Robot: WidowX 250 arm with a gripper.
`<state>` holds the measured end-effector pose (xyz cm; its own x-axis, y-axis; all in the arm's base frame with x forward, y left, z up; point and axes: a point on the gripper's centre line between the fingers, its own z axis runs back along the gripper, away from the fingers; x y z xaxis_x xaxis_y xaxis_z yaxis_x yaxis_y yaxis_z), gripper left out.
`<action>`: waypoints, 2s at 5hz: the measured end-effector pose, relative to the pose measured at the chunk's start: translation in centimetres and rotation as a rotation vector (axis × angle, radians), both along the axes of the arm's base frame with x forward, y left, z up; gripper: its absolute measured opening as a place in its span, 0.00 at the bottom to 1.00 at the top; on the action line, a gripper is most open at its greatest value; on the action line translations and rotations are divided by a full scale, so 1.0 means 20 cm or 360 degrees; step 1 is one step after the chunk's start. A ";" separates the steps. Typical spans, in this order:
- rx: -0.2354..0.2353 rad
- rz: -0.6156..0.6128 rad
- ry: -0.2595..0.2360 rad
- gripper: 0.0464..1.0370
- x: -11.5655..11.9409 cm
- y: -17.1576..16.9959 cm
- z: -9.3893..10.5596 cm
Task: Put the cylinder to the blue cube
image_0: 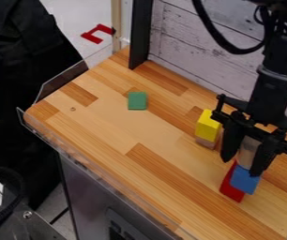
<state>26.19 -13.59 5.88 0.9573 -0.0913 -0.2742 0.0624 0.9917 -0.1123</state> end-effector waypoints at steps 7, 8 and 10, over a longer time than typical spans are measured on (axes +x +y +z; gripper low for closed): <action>0.0098 0.0252 -0.0269 0.96 0.07 0.41 0.32; 0.0137 0.0198 -0.0254 0.96 0.09 0.40 0.30; 0.0135 0.0196 -0.0251 0.96 0.09 0.40 0.30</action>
